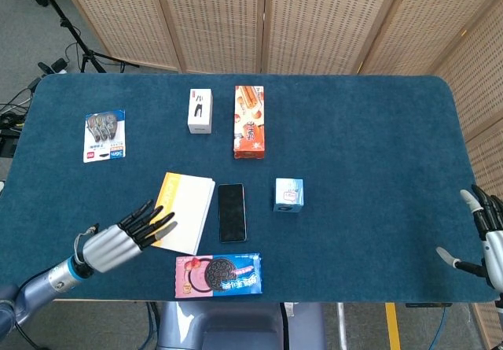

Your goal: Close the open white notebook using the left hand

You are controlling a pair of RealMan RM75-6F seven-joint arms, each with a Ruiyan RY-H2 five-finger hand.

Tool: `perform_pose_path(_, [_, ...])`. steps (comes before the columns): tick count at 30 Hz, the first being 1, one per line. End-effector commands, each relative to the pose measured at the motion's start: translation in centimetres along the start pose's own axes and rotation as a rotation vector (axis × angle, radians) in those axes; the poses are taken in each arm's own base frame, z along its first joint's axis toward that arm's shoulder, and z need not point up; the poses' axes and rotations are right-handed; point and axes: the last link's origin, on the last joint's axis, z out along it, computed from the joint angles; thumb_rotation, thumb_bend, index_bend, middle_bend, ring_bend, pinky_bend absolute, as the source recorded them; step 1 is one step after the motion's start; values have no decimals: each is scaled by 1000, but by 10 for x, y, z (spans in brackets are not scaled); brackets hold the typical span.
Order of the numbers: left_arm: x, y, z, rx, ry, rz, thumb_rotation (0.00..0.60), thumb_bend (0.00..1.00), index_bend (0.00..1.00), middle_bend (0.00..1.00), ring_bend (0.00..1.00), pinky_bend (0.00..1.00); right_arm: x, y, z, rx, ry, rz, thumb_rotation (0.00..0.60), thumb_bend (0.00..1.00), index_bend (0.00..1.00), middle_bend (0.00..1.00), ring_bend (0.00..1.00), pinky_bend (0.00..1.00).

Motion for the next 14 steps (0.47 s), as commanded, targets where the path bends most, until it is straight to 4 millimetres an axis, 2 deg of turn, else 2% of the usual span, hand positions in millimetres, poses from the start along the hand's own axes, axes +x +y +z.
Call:
perform_pose_path(1, [1,-28,-21,313,-109,-127,600,317,0,0,0,0,0,0,0,2,-1,2,600,0,0,0,0,0])
perform_pose_path(5, [9,-48,-49,574,-201,-354,600,52,0,0,0,0,0,-1,-1,3,0,2,600,0,0,0,0,0])
perform_pose_path(6, [14,-52,-57,642,-220,-435,600,23,0,0,0,0,0,-1,-1,4,0,1,600,0,0,0,0,0])
perform_pose_path(10, [32,-64,-85,829,-251,-587,600,0,0,0,0,0,0,-2,-1,6,6,-1,600,0,0,0,0,0])
perform_pose_path(14, [45,-66,-102,916,-318,-641,600,0,0,0,0,0,0,-2,-2,7,10,-12,600,0,0,0,0,0])
